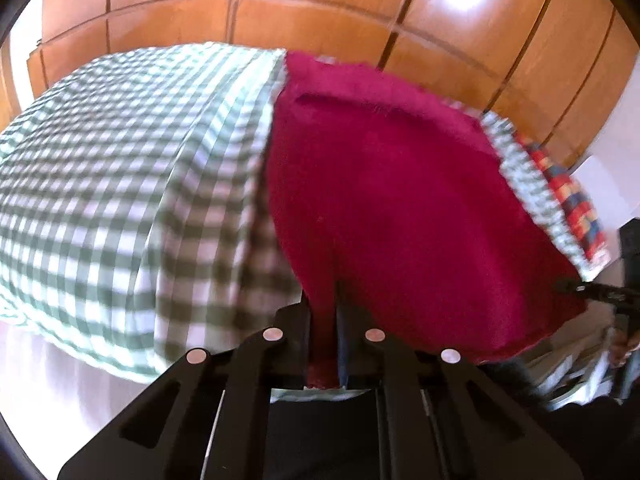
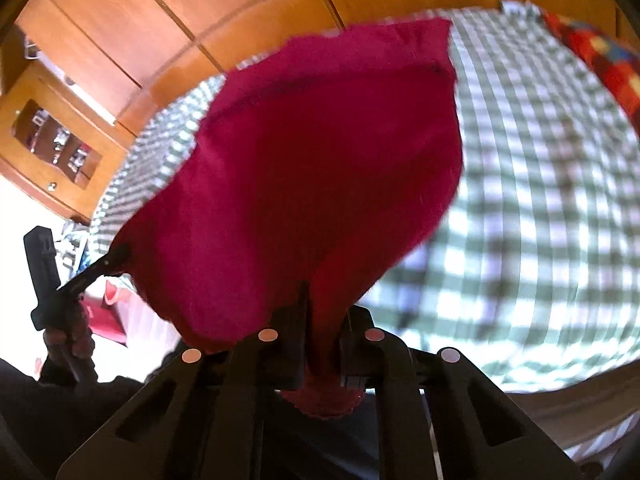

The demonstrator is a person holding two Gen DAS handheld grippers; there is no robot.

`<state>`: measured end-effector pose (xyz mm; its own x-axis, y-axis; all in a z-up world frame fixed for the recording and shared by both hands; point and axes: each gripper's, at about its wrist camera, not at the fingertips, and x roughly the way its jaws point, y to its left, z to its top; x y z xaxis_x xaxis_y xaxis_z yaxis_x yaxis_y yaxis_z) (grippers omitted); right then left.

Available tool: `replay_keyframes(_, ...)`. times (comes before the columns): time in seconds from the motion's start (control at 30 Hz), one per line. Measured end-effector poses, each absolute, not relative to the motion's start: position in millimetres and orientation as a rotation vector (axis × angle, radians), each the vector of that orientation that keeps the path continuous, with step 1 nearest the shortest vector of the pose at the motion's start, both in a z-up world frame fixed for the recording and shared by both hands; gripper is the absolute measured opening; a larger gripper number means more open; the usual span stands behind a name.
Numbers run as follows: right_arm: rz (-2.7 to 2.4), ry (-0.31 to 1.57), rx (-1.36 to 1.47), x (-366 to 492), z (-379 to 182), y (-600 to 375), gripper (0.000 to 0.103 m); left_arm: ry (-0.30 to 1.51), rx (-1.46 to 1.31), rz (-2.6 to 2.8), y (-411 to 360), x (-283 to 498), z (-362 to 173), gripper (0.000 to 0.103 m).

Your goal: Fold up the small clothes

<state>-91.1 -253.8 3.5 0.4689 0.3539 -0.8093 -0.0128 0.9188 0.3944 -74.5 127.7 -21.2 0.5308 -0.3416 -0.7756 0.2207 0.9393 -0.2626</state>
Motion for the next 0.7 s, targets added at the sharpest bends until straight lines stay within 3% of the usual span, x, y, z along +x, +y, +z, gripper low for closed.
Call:
replay_keyframes(0.43, 0.227, 0.974, 0.164, -37.7, 27.2, -221.1, 0.011, 0.875, -0.209, -0.422, 110.5, -0.3, 17.4, 0.008)
replay_keyframes(0.7, 0.228, 0.968, 0.267, 0.6, 27.2, -244.7, 0.011, 0.895, -0.226, -0.446, 95.0, 41.7, 20.1, 0.008)
